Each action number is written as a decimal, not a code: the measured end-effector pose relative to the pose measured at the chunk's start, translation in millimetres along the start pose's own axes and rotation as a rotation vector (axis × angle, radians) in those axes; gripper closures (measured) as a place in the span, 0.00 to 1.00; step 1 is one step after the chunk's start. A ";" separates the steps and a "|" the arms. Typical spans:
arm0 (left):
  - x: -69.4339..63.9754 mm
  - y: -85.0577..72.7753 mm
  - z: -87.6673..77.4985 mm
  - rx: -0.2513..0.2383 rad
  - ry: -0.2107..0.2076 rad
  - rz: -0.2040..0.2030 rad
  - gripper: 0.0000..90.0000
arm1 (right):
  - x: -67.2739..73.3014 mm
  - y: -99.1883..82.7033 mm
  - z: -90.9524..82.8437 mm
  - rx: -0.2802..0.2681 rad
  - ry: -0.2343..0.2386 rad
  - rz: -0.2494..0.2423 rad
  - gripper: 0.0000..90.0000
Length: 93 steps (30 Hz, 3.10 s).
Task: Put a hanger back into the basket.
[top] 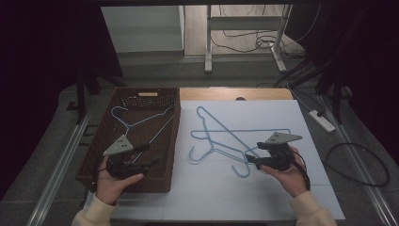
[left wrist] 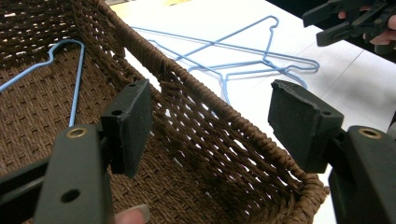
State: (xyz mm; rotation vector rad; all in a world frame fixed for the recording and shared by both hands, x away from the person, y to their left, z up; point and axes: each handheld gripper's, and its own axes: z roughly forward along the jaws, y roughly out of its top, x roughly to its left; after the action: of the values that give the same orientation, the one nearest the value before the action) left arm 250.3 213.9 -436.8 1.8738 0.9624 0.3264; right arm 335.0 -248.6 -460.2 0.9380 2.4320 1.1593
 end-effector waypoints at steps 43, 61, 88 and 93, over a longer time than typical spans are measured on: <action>-0.6 -0.9 -0.7 0.011 -0.013 -0.006 0.34 | 19.3 60.1 137.4 0.456 0.117 -0.225 0.74; -0.3 -0.1 -1.8 0.010 -0.014 -0.003 0.35 | 23.0 68.3 145.0 0.540 0.109 -0.186 0.98; -3.0 4.0 -3.1 -0.003 -0.015 0.007 0.35 | -10.8 85.2 79.7 0.258 0.144 0.100 0.98; -3.4 4.7 -2.4 -0.004 -0.017 0.007 0.35 | -11.9 87.5 70.2 0.199 0.151 0.128 0.98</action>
State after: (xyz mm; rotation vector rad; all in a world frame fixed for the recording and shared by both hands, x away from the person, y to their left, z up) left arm 248.9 211.9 -431.0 1.8737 0.9426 0.3162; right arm 417.2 -174.8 -437.5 1.1155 2.6828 1.0796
